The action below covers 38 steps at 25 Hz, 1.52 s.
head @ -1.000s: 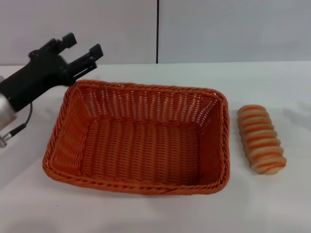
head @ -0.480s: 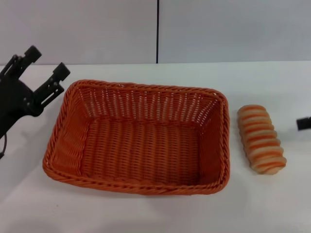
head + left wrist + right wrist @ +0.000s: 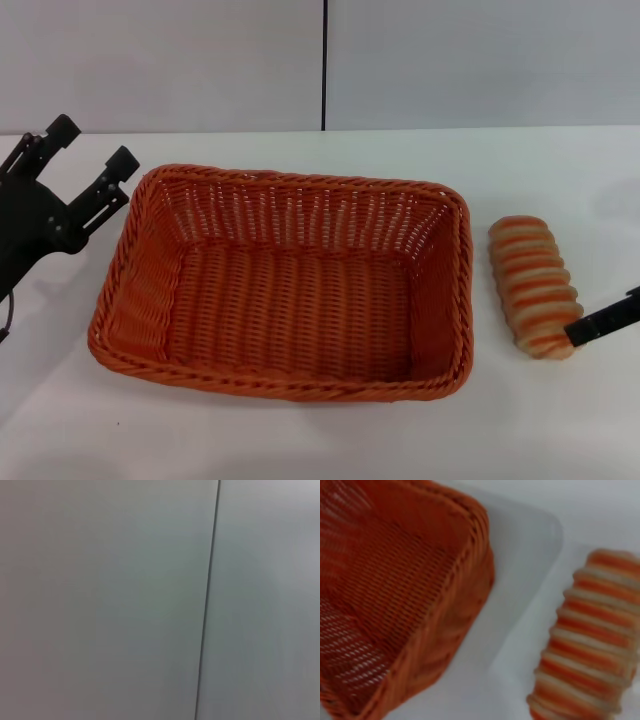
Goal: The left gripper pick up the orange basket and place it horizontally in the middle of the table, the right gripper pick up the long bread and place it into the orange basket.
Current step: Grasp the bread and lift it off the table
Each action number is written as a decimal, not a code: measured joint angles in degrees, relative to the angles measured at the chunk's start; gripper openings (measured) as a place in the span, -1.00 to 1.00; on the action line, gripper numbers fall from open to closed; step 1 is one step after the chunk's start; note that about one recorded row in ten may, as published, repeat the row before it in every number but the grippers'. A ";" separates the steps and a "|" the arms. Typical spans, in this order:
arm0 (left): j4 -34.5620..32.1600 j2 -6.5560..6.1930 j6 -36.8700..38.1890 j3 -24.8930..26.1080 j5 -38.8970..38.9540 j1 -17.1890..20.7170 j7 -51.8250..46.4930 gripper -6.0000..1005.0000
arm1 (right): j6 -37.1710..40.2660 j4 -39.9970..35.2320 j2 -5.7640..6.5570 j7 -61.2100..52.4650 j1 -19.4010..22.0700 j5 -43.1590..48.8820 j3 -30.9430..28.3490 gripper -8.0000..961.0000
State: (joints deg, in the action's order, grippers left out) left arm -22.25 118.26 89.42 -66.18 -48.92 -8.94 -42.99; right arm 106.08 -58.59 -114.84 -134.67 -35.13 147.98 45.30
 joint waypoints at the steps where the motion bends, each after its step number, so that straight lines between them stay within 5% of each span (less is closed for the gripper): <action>1: 0.09 -0.05 0.27 0.30 0.08 0.14 0.01 0.65 | -0.72 0.04 -0.35 -0.24 -0.15 1.03 0.19 0.32; 6: 0.34 -0.10 0.47 0.62 0.14 0.52 -0.29 0.65 | -3.61 0.50 -1.26 -1.08 -0.28 4.19 0.22 0.27; 30: 0.55 -0.23 0.88 0.79 0.11 1.02 -0.57 0.65 | -13.97 7.25 -2.04 1.15 -0.93 1.04 -0.03 -0.03; 35: 0.55 -0.23 1.17 0.79 0.11 1.05 -0.59 0.65 | -14.77 4.35 -2.28 0.83 0.69 -2.36 -0.54 -0.15; 38: 0.54 -0.23 1.33 0.79 0.13 1.04 -0.60 0.65 | -16.59 -3.79 -3.28 -1.17 4.69 -6.17 -0.79 -0.20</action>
State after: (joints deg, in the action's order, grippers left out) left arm -21.71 118.04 90.75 -65.39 -48.79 -7.91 -43.59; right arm 89.49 -62.38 -118.12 -135.85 -30.44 141.81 44.51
